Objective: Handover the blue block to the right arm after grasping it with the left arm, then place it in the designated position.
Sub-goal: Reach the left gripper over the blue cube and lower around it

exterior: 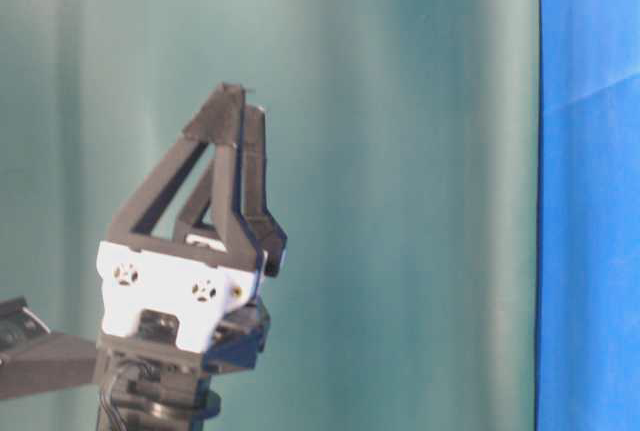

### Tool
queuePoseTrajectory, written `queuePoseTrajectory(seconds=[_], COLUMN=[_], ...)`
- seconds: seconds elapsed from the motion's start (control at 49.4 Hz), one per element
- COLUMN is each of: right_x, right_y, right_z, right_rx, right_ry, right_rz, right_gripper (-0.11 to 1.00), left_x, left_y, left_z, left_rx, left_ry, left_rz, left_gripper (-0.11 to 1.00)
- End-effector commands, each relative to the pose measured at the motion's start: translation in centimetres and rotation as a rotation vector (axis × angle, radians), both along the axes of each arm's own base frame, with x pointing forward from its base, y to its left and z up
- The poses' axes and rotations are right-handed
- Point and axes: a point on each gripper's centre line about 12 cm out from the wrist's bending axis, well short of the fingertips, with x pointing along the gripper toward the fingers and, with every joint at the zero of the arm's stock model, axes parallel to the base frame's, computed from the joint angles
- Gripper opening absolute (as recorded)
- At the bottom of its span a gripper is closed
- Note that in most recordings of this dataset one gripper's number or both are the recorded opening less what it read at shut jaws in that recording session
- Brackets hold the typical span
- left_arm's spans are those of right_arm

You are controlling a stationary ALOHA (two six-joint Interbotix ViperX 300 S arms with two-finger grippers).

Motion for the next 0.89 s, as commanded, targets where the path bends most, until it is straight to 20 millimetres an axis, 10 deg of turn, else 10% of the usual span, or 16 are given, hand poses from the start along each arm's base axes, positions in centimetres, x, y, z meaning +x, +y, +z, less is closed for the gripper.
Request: queuePoseTrajectory(seconds=[0.0,0.871], right_x=[0.3,0.5], right_y=[-0.1,-0.1], right_z=[1.2,0.6], right_rx=[0.001,-0.006], right_ry=[-0.034,-0.007], right_rz=[-0.004,-0.003], right_gripper=[0.98,0.97], left_x=[0.3,3.5], left_y=[-0.1,-1.4], left_z=[1.5,-2.0], left_rx=[0.003,-0.05], left_ry=[-0.025,0.768], left_rz=[-0.003,0.009], left_gripper=[0.93,0.93])
